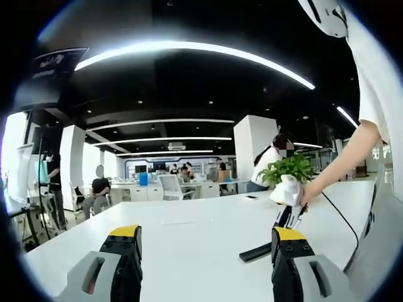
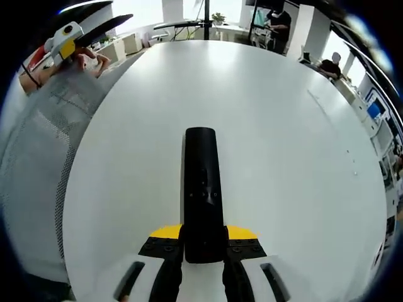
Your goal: Press the specified remote control buttons in sequence, fully releasing each button before pressing the next.
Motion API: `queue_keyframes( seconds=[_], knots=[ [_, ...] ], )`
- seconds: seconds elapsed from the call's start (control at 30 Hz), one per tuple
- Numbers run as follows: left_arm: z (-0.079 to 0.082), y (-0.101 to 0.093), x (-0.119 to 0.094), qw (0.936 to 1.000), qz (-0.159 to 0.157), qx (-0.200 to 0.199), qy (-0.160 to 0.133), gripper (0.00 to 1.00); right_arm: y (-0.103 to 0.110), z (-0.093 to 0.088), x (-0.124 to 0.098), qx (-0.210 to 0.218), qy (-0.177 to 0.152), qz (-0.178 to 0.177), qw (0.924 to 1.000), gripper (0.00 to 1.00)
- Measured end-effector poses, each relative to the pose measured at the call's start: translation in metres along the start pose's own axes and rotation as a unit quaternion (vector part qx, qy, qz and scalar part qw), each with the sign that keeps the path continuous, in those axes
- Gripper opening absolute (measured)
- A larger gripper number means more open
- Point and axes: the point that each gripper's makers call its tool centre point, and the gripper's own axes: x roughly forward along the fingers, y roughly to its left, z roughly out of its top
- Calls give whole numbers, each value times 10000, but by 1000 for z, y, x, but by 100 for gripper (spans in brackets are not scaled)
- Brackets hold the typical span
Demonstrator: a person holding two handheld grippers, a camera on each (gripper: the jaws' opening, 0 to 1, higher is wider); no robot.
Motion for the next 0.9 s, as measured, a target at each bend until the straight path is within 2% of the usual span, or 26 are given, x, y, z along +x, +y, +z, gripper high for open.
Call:
queue_keyframes(
  seconds=[0.5,0.9],
  knots=[
    [-2,0,1,10000,-17,15,71,85,-24,3,-1,58,68,-1,10000,21],
    [-4,-1,1,9999,-14,12,125,84,-44,3,0,-73,200,59,9998,21]
  ],
)
